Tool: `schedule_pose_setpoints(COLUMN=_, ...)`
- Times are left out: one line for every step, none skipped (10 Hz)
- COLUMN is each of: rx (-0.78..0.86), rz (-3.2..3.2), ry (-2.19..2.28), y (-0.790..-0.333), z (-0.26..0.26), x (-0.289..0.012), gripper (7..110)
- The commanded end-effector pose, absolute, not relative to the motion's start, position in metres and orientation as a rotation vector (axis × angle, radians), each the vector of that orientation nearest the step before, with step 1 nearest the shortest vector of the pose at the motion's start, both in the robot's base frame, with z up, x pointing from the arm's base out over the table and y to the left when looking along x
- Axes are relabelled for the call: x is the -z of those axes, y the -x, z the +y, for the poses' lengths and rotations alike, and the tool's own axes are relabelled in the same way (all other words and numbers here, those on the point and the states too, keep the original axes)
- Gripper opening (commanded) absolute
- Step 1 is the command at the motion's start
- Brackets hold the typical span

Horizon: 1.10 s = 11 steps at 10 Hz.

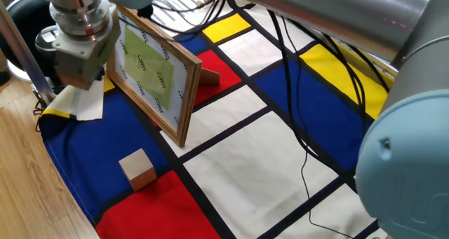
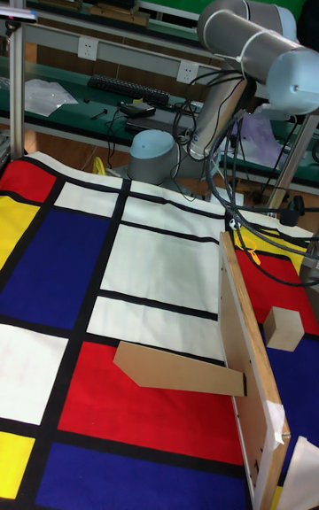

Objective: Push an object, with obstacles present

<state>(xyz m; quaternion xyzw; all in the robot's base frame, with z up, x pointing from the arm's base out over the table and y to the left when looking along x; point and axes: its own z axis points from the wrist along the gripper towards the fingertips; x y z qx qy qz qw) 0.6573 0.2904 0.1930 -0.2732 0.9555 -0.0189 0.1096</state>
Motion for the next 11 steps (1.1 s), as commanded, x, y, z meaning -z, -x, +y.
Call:
schedule_pose_setpoints(rx=-0.057, rz=2.777, ry=0.727, y=-0.663, z=0.311, x=-0.196, gripper=7)
schedule_pose_setpoints(rx=-0.083, rz=2.722, ry=0.728, y=-0.674, z=0.319, x=-0.2, gripper=7)
schedule_pose_setpoints(rx=-0.173, rz=2.719, ry=0.688, y=-0.673, z=0.333, x=-0.202, gripper=7)
schedule_pose_setpoints(rx=-0.275, rz=2.746, ry=0.633, y=-0.665, z=0.347, x=-0.203, gripper=7)
schedule_pose_setpoints(rx=-0.132, rz=2.805, ry=0.598, y=-0.662, z=0.32, x=-0.197, gripper=7)
schedule_pose_setpoints(rx=-0.069, rz=2.855, ry=0.557, y=-0.655, z=0.307, x=-0.193, gripper=7)
schedule_pose_setpoints(rx=-0.091, rz=2.878, ry=0.538, y=-0.65, z=0.309, x=-0.193, gripper=7)
schedule_pose_setpoints(rx=-0.114, rz=2.876, ry=0.543, y=-0.65, z=0.313, x=-0.193, gripper=7)
schedule_pose_setpoints(rx=-0.118, rz=2.884, ry=0.559, y=-0.646, z=0.313, x=-0.192, gripper=7)
schedule_pose_setpoints(rx=-0.09, rz=2.903, ry=0.585, y=-0.646, z=0.304, x=-0.199, gripper=7)
schedule_pose_setpoints(rx=-0.027, rz=2.969, ry=0.592, y=-0.643, z=0.289, x=-0.217, gripper=7)
